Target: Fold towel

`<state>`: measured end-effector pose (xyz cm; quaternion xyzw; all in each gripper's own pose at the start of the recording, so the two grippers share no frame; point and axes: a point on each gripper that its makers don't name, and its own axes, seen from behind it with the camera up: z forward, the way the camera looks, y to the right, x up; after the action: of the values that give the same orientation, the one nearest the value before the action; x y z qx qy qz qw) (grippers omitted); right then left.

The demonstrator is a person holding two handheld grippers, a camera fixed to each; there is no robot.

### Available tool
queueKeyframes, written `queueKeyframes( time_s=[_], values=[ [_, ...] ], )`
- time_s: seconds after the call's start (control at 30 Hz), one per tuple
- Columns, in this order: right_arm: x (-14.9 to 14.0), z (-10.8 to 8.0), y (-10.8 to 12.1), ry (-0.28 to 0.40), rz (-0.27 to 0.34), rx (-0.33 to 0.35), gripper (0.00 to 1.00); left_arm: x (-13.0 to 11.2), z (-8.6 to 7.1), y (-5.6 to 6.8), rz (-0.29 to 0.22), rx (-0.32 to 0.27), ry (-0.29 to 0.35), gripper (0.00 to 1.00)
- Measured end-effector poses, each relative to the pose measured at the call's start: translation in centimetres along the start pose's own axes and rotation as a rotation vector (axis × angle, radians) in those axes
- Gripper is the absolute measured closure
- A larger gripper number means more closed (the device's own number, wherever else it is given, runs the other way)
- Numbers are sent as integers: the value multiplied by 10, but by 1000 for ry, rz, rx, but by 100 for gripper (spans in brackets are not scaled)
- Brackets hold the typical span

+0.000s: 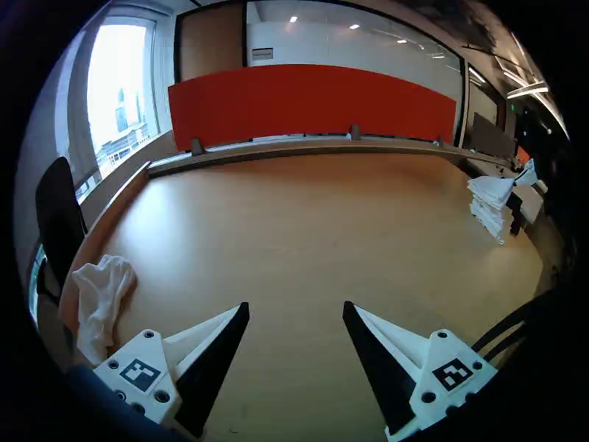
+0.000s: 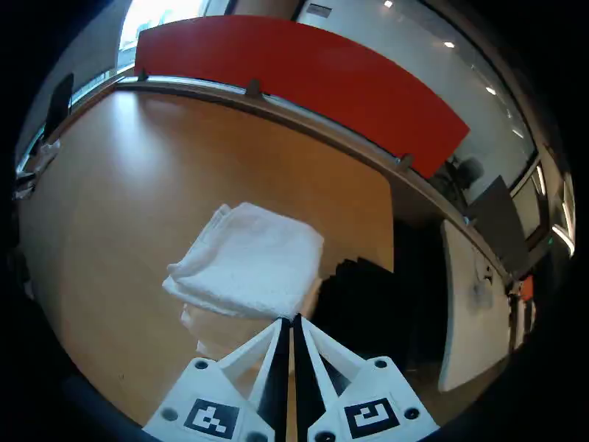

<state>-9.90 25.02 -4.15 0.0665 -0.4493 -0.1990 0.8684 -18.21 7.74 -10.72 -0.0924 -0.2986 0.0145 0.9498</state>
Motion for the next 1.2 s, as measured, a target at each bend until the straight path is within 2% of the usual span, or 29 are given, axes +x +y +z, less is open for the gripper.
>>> queueKeyframes(
  time_s=[0.23, 0.77, 1.2],
  values=[
    [-27, 10, 0, -47, 52, 4, 97, -2, -1, 0, 4, 3, -8, 6],
    [-63, 24, -3, -113, 126, 8, 97, -4, 0, 2, 10, 7, -20, 6],
    [-73, 32, -6, -137, 138, 15, 97, -3, 1, 4, 12, 8, -24, 6]
  ],
)
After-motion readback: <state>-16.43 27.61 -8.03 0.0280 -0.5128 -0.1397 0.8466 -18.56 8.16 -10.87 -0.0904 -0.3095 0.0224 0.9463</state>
